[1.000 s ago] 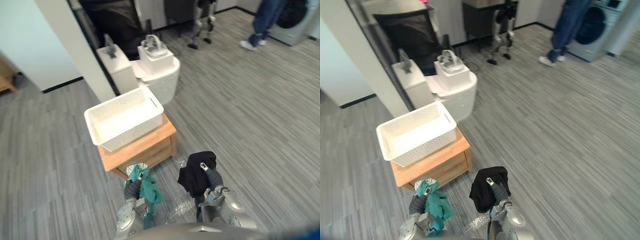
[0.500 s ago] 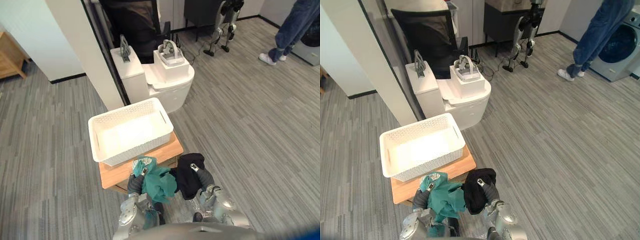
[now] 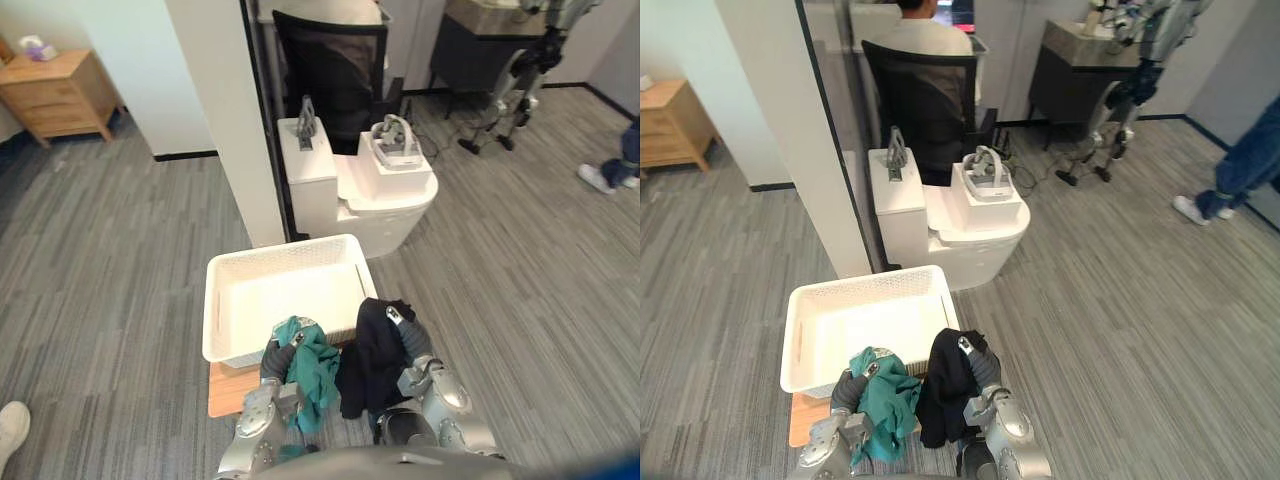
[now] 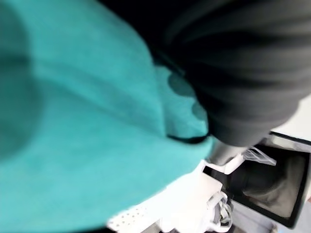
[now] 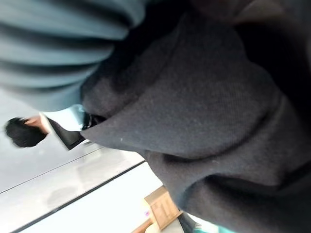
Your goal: Tidy the bed and pick cloth on bed and put in laundry
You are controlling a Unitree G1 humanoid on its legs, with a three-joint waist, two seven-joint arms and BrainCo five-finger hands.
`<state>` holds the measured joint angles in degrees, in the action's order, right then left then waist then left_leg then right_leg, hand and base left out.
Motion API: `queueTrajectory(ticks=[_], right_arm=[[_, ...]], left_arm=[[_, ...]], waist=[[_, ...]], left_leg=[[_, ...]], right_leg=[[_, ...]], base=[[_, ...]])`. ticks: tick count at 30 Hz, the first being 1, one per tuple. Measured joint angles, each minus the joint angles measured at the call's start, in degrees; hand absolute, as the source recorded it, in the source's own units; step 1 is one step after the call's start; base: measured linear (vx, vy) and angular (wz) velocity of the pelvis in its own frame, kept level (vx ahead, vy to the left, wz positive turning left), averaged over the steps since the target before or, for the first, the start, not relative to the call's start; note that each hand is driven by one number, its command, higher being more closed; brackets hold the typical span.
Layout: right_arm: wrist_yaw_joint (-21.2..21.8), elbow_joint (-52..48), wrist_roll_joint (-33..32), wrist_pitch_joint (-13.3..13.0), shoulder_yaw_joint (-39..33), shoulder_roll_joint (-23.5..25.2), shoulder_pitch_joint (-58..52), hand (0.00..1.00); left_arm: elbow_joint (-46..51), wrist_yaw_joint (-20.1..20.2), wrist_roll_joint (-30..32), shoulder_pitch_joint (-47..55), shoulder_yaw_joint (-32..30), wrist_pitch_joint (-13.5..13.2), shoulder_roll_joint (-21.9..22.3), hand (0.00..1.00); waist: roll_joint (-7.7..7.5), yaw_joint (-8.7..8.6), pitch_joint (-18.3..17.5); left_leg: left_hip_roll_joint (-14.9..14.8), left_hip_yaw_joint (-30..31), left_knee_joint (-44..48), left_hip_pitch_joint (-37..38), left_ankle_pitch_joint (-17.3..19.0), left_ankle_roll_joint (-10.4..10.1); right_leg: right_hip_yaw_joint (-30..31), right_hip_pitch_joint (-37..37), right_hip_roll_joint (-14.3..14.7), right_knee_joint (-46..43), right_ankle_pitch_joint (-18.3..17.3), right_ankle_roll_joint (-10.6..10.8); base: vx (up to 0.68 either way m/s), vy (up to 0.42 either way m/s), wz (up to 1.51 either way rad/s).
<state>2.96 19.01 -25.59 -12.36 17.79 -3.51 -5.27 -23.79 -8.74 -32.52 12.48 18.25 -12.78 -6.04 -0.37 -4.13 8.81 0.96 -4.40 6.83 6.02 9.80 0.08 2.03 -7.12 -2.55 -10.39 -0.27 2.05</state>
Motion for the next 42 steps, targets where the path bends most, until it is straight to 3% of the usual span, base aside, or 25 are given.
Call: queueTrajectory(ticks=[2,6,9,16,19,23,28,34,42], right_arm=[[-0.9,-1.4,1.2,0.0,0.1,0.1,1.4,1.00],[-0.9,-12.5,3.8,0.1,-0.6,0.1,1.6,1.00],[0.2,-18.6,4.4,0.1,-2.8,-0.2,2.7,1.00],[2.7,-28.6,6.7,3.8,-3.9,-4.2,7.0,1.00],[3.5,-29.9,6.6,4.8,-3.7,-5.6,9.3,1.00],[6.0,-32.9,5.9,5.8,-2.7,-6.7,10.7,1.00],[9.4,-33.2,5.4,6.4,0.3,-7.2,12.4,1.00],[12.0,-26.7,3.9,8.2,13.9,-6.8,17.5,1.00],[9.1,-19.0,4.5,9.8,22.3,-2.6,19.1,1.00]], left_arm=[[0.0,-0.2,-0.1,0.1,-0.3,0.0,0.1,1.00],[0.0,-0.4,-0.6,0.7,-0.3,0.0,0.3,1.00],[0.0,-0.3,-0.6,0.8,-0.3,-0.3,0.2,1.00],[-0.1,0.1,-0.7,0.5,1.9,0.1,-0.7,1.00],[-1.6,-0.2,-0.7,0.3,2.0,0.1,0.0,1.00],[-2.8,-0.5,-0.7,-0.3,2.1,0.1,0.5,1.00],[-3.6,-1.9,-0.7,-2.2,3.3,0.1,0.6,1.00],[-3.6,-3.8,-0.7,-4.1,4.3,1.3,1.3,1.00],[-3.6,-3.7,-0.7,-4.3,4.1,3.7,1.3,1.00]], waist=[[0.89,-0.07,-0.1],[0.40,-1.09,-0.4],[-0.10,-0.95,-0.6],[-1.40,-0.75,-1.9],[-1.57,-0.98,-2.9],[-1.71,-1.00,-3.6],[-1.96,-1.07,-3.8],[-1.98,-0.86,-3.9],[-1.74,0.73,-4.3]], left_leg=[[-1.2,-0.7,-0.6,0.2,0.1,-0.4],[-2.4,-2.5,-2.6,2.0,0.3,-1.1],[-2.2,-3.7,-2.9,1.6,0.3,-1.1],[-2.0,-3.7,-4.6,1.3,-0.2,-1.8],[-3.8,-9.1,-4.7,1.6,-0.2,-1.8],[-3.8,-9.2,-4.7,1.5,-0.4,-1.7],[-3.8,-9.2,-4.7,1.1,-1.1,-1.6],[-3.7,-8.2,-4.6,0.8,-1.4,-1.5],[-3.6,-5.6,-4.6,-0.6,-2.0,-1.6]], right_leg=[[-0.1,1.3,1.1,3.2,1.3,-0.6],[0.3,4.0,2.4,7.1,2.3,-0.9],[1.5,4.0,2.4,9.1,3.6,-0.9],[0.5,4.9,1.7,10.7,4.4,-0.9],[-0.3,5.7,1.5,11.6,4.8,-0.9],[-0.2,5.7,1.5,11.9,5.1,-1.0],[-0.3,5.6,1.5,12.5,5.4,-1.0],[-1.4,6.1,1.2,13.6,5.9,-1.0],[-4.6,6.6,0.5,14.6,6.0,-1.0]], base=[[0.24,-0.039,-0.14],[0.11,-0.010,-0.10],[-0.01,0.045,-0.17],[-0.04,0.010,0.12],[-0.03,-0.013,0.23],[0.00,0.000,0.00],[0.01,0.003,0.01],[0.01,0.004,0.06],[-0.01,-0.011,0.19]])
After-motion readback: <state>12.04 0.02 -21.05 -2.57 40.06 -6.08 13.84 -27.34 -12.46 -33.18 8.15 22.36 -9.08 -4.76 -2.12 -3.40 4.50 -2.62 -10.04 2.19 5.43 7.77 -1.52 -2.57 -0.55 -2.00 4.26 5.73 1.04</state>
